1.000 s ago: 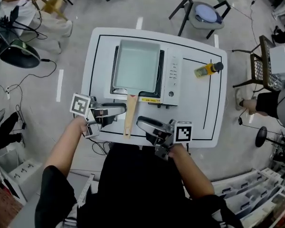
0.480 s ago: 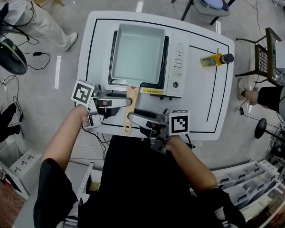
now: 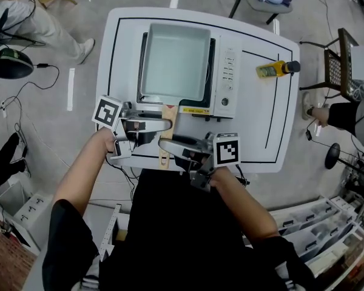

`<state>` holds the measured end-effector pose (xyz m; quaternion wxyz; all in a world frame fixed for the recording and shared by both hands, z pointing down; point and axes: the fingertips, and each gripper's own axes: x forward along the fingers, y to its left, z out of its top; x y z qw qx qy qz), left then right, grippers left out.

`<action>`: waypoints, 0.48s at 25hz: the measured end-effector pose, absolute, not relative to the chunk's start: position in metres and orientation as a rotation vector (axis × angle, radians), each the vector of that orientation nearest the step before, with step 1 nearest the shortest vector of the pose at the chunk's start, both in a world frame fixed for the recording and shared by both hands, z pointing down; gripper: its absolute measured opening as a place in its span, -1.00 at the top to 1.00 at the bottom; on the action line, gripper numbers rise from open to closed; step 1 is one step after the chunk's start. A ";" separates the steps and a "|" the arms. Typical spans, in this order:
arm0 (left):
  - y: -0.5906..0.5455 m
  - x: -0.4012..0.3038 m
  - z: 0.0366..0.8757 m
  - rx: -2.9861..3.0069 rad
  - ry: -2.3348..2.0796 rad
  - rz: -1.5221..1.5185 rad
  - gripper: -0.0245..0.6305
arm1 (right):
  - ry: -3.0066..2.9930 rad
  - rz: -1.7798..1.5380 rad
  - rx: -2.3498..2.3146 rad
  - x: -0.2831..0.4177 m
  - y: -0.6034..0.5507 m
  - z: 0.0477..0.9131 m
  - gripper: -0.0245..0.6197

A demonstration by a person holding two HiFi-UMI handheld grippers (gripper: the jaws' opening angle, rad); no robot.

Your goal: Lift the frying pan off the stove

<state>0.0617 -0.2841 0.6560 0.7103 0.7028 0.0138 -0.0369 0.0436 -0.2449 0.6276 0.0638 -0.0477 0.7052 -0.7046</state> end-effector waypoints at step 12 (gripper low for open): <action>-0.286 0.064 0.648 1.573 0.065 -0.087 0.39 | 2.139 -2.107 -0.190 0.044 -0.245 0.629 0.52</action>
